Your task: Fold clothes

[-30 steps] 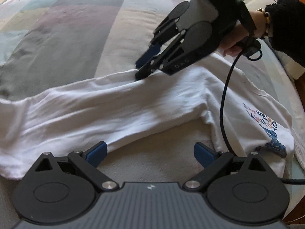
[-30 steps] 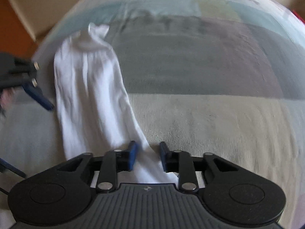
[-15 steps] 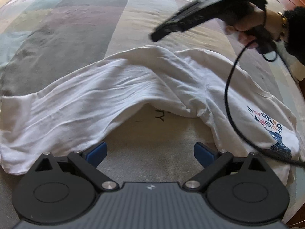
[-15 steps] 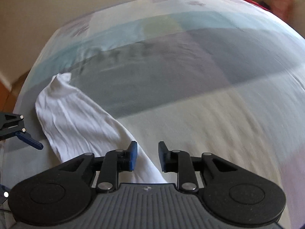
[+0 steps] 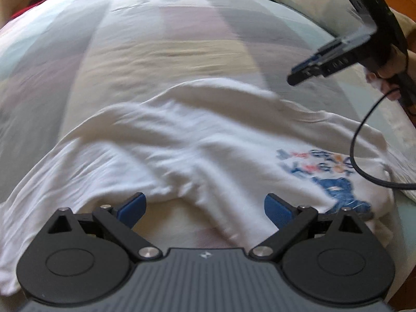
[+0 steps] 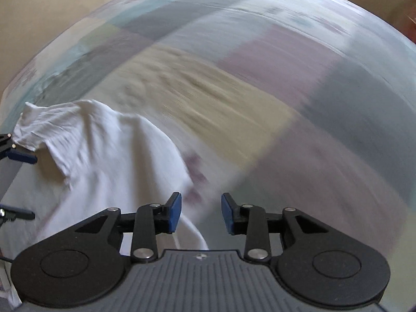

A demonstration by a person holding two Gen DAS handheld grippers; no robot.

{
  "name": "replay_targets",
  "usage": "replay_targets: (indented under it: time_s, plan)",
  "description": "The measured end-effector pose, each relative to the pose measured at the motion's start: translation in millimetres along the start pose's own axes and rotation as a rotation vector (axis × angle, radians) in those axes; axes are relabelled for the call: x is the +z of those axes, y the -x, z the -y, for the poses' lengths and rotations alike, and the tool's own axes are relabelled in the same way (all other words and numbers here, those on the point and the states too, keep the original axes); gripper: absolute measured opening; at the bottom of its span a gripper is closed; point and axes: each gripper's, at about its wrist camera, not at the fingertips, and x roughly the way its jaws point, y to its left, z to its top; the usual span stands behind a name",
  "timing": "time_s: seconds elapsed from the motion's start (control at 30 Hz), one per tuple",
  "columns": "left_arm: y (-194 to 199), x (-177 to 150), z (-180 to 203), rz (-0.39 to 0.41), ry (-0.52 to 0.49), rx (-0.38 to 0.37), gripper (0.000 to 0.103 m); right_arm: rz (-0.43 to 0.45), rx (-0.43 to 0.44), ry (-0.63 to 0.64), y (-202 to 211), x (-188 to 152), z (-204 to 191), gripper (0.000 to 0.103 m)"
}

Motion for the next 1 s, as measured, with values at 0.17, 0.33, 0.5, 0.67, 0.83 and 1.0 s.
replay_targets:
  time_s: [0.17,0.33,0.5,0.67,0.83,1.0]
  plan:
    - [-15.5,17.6,41.1,-0.006,-0.116,-0.070,0.097,-0.005,-0.050,-0.148,22.0,-55.8,43.6,0.041]
    - [-32.2,33.7,89.8,-0.012,-0.239,-0.106,0.097,-0.004,-0.064,-0.231,27.2,-94.9,63.0,0.041]
    - [-43.2,45.9,116.2,-0.017,-0.279,-0.124,0.097,-0.029,-0.053,-0.242,18.4,-112.3,64.5,0.037]
    - [-46.1,53.6,126.2,-0.026,-0.295,-0.136,0.097,-0.034,0.063,-0.247,16.8,-119.8,53.1,0.015]
    - [-41.8,56.6,129.2,-0.022,-0.291,-0.137,0.097,-0.051,0.182,-0.270,18.0,-129.8,25.2,0.015]
    - [-43.9,56.7,131.0,-0.036,-0.273,-0.143,0.097,-0.097,0.286,-0.300,10.2,-144.8,-6.9,0.015]
